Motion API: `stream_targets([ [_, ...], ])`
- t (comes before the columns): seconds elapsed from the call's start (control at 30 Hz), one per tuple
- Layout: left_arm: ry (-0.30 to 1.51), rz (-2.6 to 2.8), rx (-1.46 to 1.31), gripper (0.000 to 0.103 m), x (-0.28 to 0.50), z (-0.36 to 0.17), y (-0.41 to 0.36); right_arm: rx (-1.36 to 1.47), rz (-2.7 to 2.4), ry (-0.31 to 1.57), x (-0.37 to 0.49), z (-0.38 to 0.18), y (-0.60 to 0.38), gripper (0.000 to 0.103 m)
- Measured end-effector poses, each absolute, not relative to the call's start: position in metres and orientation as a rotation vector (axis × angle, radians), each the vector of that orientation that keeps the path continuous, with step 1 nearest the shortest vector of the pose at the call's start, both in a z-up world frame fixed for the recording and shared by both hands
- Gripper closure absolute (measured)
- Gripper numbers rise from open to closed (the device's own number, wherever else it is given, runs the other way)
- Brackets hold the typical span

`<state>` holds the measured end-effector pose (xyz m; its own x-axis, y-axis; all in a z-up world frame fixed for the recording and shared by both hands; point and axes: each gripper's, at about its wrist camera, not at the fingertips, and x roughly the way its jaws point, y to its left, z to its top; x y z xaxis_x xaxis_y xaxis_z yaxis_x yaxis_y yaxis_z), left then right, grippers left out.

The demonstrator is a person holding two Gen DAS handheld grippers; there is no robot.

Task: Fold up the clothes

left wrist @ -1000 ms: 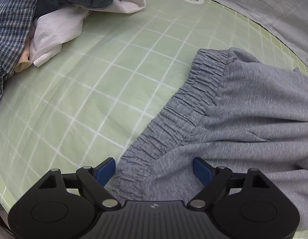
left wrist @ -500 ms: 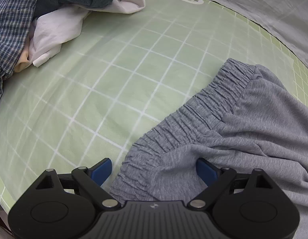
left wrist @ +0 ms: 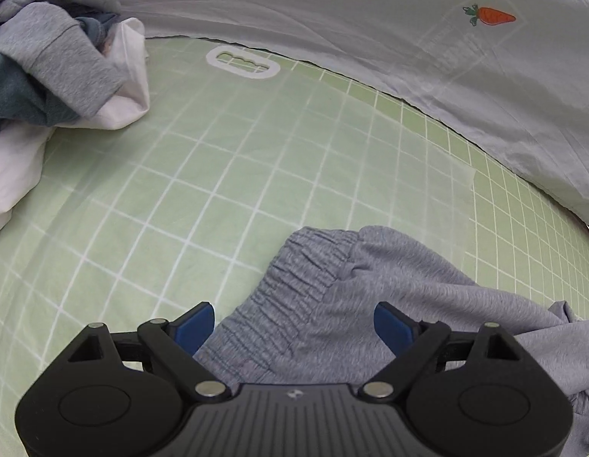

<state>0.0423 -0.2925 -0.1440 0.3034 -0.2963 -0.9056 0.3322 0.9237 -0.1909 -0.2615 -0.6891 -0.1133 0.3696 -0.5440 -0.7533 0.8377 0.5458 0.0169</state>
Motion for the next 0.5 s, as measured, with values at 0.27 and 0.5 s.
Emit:
stream_targets([
  [0.27,1.251,-0.392,0.073,0.021,0.059,-0.173,-0.326,0.717,-0.917,0.821,-0.262,-0.139,-0.715,0.086],
  [0.5,1.145,-0.45,0.175,0.09,0.051,-0.16,-0.337,0.397,-0.8,0.69,-0.214,-0.063,-0.701,0.094],
])
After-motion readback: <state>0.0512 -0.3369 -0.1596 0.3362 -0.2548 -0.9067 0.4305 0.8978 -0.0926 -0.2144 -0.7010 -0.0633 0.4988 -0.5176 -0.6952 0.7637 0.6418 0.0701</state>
